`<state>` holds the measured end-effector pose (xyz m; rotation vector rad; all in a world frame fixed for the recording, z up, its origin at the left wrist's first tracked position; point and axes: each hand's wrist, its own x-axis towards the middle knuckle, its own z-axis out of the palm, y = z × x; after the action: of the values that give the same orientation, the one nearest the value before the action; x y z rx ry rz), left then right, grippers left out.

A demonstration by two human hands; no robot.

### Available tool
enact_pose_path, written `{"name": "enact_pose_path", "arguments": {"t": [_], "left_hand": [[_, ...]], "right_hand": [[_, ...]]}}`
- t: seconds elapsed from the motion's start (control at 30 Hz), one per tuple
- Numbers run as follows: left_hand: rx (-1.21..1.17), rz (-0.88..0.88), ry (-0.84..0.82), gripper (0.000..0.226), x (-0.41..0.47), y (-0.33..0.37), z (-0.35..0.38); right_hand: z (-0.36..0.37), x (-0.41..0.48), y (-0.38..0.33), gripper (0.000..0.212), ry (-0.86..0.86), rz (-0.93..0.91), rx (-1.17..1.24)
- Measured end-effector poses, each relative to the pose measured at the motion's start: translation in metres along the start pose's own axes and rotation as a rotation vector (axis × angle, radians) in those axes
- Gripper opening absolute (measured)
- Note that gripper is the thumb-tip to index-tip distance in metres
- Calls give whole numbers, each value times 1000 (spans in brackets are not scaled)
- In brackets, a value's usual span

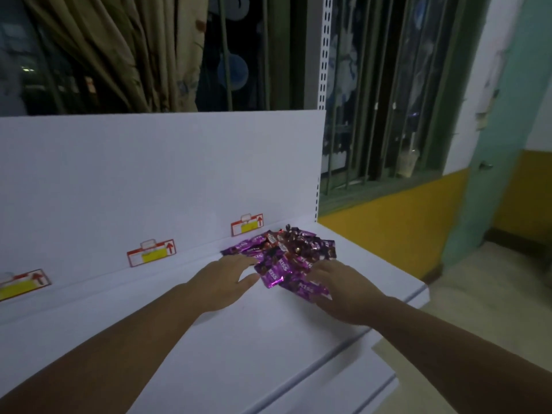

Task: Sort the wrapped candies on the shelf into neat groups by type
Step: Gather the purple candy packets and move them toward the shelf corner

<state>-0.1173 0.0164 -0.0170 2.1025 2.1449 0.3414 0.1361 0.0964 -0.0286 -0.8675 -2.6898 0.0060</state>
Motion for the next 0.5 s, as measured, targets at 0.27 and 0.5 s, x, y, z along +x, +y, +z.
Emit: {"name": "enact_pose_path", "arguments": {"t": [0.27, 0.5], "left_hand": [[-236, -453, 102, 18, 54, 34, 24], [-286, -597, 140, 22, 70, 48, 38]], "right_hand": [[26, 39, 29, 48, -32, -119, 7], [27, 51, 32, 31, -58, -401, -13]]}}
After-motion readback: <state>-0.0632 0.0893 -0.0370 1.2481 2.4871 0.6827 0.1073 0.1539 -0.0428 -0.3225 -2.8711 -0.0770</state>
